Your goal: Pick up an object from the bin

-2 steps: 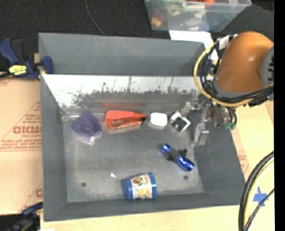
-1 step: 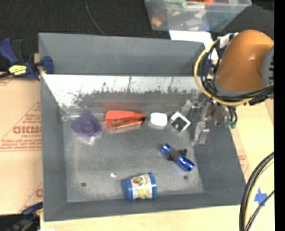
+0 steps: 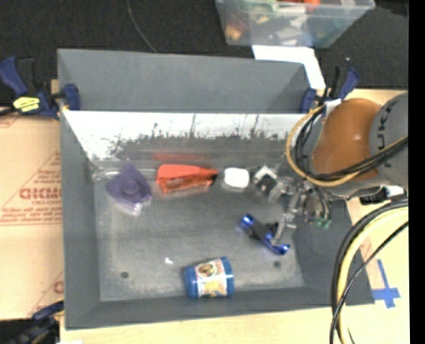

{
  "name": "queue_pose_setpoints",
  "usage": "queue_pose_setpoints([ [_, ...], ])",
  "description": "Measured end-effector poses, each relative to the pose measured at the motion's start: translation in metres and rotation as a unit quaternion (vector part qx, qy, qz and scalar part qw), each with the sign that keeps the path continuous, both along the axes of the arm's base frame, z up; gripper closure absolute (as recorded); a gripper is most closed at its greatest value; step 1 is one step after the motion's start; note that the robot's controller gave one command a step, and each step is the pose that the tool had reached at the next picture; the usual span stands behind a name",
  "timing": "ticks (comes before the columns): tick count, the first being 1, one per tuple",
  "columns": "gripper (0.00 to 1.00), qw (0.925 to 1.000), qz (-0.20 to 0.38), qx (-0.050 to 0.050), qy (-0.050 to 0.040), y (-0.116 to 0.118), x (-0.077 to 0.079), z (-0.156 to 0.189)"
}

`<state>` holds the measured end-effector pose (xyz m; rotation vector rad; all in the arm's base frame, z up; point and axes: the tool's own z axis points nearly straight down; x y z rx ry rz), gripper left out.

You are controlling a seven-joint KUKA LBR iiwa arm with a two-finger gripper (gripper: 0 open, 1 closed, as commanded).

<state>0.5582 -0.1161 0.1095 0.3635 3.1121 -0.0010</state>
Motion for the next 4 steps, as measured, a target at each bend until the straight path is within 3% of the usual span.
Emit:
queue_pose_setpoints([
  [1, 0.0, 0.997, 0.077, -0.002, -0.0034, -0.011, -0.026, 0.031],
  [2, 0.0, 0.9992, -0.041, 0.001, 0.0022, 0.003, -0.029, -0.002],
  [3, 0.0, 0.9998, 0.021, -0.002, -0.0058, 0.002, -0.029, -0.039],
  [4, 1.0, 0.9979, -0.065, -0.001, -0.0032, 0.013, -0.039, -0.039],
])
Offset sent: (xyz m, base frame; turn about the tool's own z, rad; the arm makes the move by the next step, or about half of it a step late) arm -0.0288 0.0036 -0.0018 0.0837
